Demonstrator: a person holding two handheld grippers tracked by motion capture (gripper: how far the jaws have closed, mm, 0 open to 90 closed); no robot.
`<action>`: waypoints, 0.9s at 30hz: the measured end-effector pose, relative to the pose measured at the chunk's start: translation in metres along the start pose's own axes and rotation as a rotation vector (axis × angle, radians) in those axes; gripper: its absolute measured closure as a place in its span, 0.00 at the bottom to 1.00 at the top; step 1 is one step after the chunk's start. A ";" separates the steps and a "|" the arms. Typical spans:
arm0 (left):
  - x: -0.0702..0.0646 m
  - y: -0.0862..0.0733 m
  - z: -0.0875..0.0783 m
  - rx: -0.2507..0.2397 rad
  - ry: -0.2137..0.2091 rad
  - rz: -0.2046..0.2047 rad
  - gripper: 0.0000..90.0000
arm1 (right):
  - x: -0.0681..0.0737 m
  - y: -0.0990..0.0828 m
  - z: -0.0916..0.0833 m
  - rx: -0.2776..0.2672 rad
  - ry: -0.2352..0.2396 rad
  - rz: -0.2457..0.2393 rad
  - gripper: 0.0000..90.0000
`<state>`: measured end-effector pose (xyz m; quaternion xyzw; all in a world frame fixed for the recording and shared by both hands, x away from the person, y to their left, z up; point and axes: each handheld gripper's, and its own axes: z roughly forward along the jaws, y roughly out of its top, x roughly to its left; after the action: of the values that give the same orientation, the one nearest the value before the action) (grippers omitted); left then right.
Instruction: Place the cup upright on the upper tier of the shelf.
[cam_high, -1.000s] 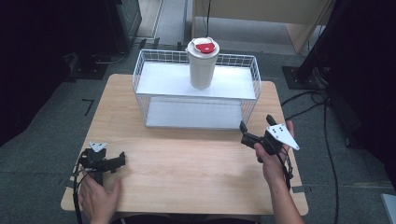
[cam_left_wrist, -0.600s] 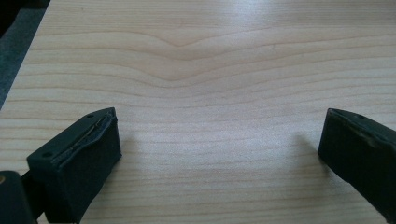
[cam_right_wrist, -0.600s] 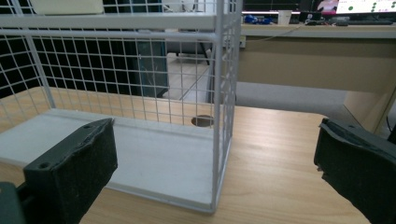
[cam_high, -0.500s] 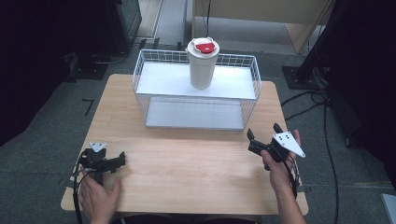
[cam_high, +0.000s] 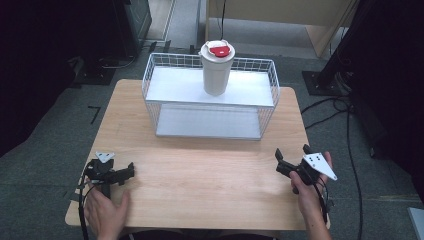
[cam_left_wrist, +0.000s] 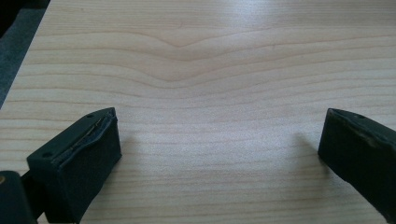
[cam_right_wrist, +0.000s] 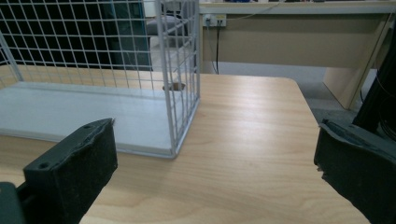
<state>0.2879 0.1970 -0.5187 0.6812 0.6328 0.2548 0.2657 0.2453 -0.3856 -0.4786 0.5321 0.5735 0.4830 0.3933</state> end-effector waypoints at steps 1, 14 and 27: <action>0.000 0.000 0.000 0.000 0.000 0.000 0.00 | -0.002 -0.002 -0.002 0.005 -0.006 0.003 0.00; 0.000 0.000 0.000 0.000 0.000 0.000 0.00 | -0.029 -0.017 -0.024 0.050 -0.057 0.001 0.00; 0.000 0.000 0.000 0.000 0.000 0.000 0.00 | -0.049 -0.037 -0.045 0.129 -0.074 -0.015 0.00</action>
<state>0.2879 0.1970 -0.5187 0.6813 0.6328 0.2547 0.2657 0.1990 -0.4391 -0.5076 0.5692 0.5926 0.4221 0.3829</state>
